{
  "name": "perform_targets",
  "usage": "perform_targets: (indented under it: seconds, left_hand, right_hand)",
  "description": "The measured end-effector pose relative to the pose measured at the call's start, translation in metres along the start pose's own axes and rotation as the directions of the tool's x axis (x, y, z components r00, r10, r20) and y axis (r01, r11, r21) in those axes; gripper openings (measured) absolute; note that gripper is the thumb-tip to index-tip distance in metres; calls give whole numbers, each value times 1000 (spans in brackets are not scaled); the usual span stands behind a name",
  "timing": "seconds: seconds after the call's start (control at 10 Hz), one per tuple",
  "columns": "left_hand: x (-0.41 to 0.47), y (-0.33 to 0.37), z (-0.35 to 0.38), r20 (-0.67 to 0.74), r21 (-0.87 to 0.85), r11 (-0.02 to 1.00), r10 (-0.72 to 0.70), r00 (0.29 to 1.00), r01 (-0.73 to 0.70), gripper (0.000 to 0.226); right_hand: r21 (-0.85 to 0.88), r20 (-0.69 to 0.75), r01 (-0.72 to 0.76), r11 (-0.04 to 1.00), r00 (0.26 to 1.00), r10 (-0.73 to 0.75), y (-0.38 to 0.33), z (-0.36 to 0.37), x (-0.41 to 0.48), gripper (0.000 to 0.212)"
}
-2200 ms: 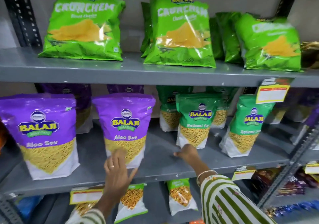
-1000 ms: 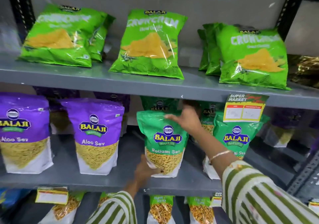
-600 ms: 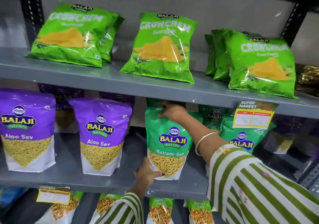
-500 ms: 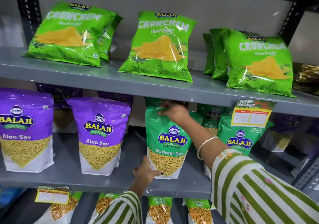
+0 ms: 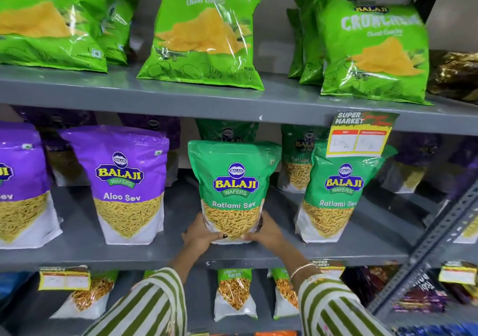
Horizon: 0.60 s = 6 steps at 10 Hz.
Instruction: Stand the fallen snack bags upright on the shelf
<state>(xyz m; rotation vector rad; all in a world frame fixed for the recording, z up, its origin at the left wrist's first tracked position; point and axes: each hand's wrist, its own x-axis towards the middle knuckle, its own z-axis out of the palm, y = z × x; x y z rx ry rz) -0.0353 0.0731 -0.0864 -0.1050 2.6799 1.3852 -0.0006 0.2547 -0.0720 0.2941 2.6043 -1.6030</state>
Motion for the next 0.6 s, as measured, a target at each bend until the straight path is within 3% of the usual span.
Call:
perform_targets:
  seconds: [0.2,0.5,0.6]
  left_hand:
    - [-2,-3,-2,-3,30,999,-16,1000,16,47]
    - [-3,-5,1,3,-26,1000,-9,1000,9,67]
    - [-9,-4,-2,-40,44,998,53,998,-51,84]
  right_hand:
    - [-38,-122,-17,999,992,13,4,9,2,72]
    - [-63,-65,-26,998,998,22,2,9,-4,75]
    - [-40,-160,25,999,987,-31,-2,8,-11,111]
